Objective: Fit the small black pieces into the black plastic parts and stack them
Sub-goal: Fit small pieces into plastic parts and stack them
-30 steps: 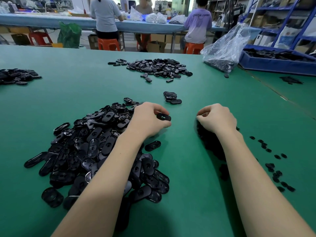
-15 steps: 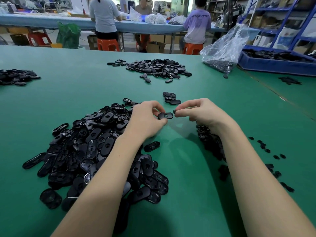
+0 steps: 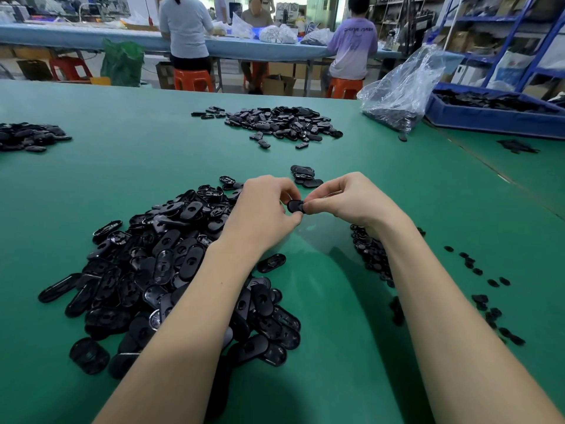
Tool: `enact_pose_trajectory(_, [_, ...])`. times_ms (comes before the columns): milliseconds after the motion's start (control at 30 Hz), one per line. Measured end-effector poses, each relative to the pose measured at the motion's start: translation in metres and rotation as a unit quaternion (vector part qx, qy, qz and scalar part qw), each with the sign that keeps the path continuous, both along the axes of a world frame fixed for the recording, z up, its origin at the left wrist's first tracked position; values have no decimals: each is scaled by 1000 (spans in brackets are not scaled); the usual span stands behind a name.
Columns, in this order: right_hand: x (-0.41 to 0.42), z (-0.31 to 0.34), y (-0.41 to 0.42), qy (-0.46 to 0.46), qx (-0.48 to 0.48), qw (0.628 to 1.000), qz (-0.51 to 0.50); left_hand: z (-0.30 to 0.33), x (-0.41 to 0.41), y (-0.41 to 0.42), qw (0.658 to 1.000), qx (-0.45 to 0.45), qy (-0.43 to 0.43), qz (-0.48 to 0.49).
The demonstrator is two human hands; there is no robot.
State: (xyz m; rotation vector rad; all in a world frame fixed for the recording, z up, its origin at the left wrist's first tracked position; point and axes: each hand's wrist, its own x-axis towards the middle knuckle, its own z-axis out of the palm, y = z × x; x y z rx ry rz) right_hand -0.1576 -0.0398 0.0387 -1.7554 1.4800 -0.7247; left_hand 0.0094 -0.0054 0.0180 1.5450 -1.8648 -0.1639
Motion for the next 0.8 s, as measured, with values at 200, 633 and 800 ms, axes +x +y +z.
enact_pose_trajectory(200, [1, -2, -2, -20, 1, 1000, -2, 1, 1, 1, 1000, -17, -5, -10])
enact_pose_trajectory(633, [-3, -3, -1, -21, 3, 1000, -21, 0, 2, 1, 999, -26, 29, -29])
enact_pose_trajectory(800, [-8, -10, 1, -94, 73, 993, -15, 1, 2, 3, 992, 26, 122, -26])
